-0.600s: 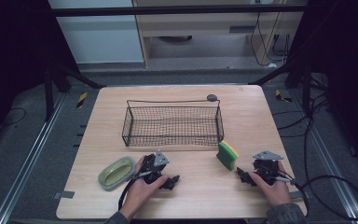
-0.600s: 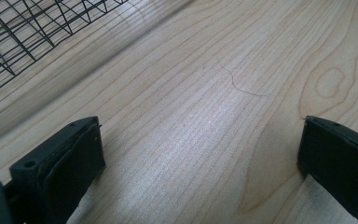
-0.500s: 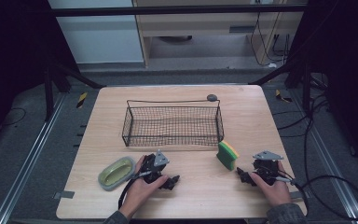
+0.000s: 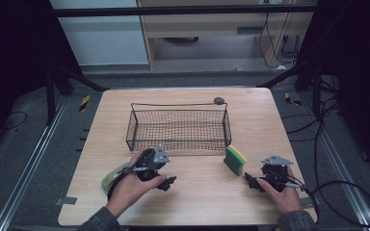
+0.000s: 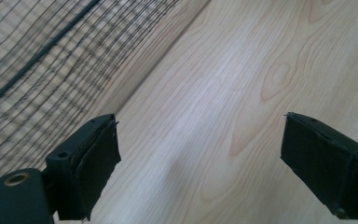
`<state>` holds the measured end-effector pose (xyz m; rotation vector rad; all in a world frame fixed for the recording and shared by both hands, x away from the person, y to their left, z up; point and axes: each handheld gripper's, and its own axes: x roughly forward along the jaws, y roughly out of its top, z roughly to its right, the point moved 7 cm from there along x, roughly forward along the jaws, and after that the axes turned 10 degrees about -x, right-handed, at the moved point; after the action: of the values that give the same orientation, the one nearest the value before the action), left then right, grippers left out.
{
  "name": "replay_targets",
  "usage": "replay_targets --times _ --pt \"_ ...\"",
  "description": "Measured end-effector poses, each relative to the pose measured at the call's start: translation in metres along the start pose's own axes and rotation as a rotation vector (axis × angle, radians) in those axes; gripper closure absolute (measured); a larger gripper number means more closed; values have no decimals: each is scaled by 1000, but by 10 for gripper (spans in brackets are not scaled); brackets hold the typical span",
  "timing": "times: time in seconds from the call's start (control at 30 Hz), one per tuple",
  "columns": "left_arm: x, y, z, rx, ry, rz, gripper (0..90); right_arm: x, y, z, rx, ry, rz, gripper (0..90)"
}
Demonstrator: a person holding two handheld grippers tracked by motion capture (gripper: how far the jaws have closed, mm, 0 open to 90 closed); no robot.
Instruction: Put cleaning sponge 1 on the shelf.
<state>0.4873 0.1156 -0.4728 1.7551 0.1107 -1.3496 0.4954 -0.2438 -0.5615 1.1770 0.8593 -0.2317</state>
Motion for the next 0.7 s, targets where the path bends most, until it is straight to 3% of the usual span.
replay_targets --times 0.03,0.07,0.1,0.13,0.17,0.23,0.27,0.3,0.33,0.4,0.53,0.63,0.7 --pt "-5 0 -5 -2 1 -16 109 0 0 0 -4 2 2 5" --pt "-14 -2 -18 -15 23 -55 109 1 -1 2 -29 -9 6 5" --pt "-14 -2 -18 -15 23 -55 109 1 -1 2 -29 -9 6 5" --pt "-26 -6 -34 -19 63 -93 108 0 -1 1 -18 -2 5 5" --pt "-26 -6 -34 -19 63 -93 106 0 -1 1 -14 0 4 5" --pt "-42 -12 -55 -53 100 -118 104 0 -1 1 -18 -3 4 5" --pt "-42 -12 -55 -53 100 -118 100 0 -1 1 -18 -3 4 5" --pt "-50 -18 -67 -69 116 -141 96 0 -1 1 -18 -3 4 5" --pt "-50 -18 -67 -69 116 -141 96 0 -1 1 -18 -3 4 5" --pt "-58 -28 -82 -72 149 -192 106 0 -1 1 -18 -3 4 5" --pt "-57 -41 -90 -80 145 -260 153 0 -1 1 -23 -4 5 4" --pt "-51 -55 -91 -89 100 -317 266 0 -1 1 -19 -2 5 4" --pt "-47 -59 -91 -90 93 -338 313 0 -1 1 -17 -3 4 5"
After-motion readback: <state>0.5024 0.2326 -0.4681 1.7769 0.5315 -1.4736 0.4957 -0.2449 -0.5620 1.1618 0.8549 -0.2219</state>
